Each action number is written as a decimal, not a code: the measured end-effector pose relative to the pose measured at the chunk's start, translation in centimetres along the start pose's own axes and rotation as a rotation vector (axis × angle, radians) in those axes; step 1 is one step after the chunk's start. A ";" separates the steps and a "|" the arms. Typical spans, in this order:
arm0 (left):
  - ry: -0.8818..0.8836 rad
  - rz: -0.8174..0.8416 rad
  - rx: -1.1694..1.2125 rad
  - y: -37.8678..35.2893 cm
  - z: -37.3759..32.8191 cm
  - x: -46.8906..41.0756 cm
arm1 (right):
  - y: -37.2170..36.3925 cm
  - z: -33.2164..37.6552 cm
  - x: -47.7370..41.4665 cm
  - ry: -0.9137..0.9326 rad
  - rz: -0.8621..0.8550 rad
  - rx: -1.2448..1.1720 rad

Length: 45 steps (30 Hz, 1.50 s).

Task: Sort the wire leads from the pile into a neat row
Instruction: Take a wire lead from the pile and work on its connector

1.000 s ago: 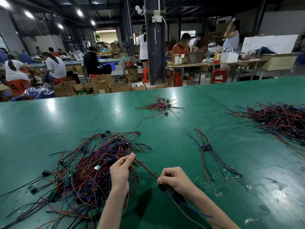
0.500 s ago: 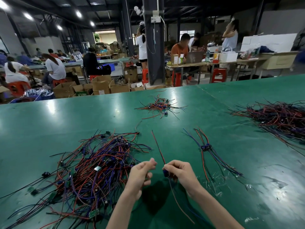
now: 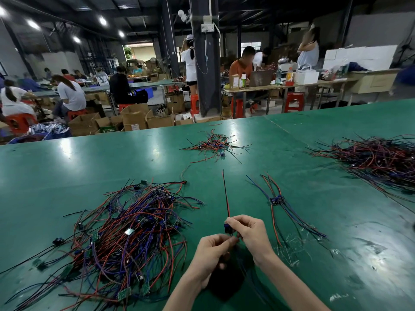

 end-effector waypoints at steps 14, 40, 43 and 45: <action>0.049 -0.236 0.363 2.9 0.2 -0.9 | -1.6 -0.9 1.0 -0.110 0.169 0.071; 0.107 -0.239 0.426 3.6 0.3 -1.1 | -3.5 -0.8 2.4 -0.064 0.336 0.204; 0.110 -0.221 0.443 3.4 0.2 -1.2 | -3.6 -0.8 2.5 -0.084 0.334 0.188; 0.098 -0.214 0.432 3.5 0.0 -1.2 | -3.8 -0.9 2.6 -0.127 0.349 0.121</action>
Point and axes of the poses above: each hand's wrist, its own x-axis away from the middle knuckle, its own y-axis out of the back of the hand, z = x × y, the point moved 9 cm from there along -x, towards the middle knuckle, and after that the axes turned 5 degrees about -z, right-handed, at the moved point
